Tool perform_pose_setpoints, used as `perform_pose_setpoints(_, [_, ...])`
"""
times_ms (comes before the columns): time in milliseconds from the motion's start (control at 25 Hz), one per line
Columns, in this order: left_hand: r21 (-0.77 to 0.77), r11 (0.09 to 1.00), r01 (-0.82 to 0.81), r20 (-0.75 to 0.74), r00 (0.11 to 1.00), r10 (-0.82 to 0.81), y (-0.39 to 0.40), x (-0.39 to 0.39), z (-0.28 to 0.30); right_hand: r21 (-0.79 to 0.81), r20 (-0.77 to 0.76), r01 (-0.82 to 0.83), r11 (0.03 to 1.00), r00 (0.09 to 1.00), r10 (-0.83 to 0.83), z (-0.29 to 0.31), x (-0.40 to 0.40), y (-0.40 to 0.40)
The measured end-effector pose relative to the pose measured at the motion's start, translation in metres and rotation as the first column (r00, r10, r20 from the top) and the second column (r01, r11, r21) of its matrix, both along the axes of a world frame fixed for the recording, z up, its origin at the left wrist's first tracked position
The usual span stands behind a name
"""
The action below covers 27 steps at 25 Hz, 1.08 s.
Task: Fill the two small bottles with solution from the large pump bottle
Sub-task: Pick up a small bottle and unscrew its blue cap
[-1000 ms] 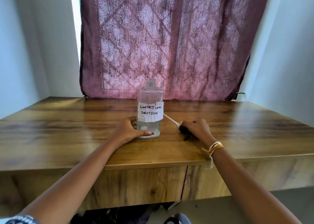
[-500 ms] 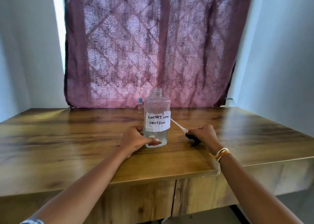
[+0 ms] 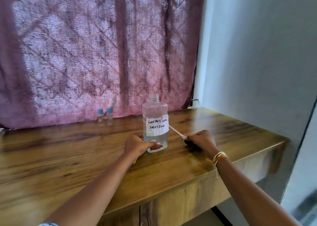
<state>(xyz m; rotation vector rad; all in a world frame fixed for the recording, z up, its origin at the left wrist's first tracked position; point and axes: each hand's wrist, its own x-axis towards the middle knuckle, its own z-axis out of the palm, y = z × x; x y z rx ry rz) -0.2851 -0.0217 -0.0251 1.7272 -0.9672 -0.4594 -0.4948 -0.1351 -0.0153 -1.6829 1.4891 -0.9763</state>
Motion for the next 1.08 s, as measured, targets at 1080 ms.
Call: perform_pose_setpoints(1080, [0.025,0.999,0.049,0.432,0.900,-0.055,0.078,0.053,0.018,-0.545,-0.456,-0.549,0.634,0.829,0.325,-0.002,0.103,0.119])
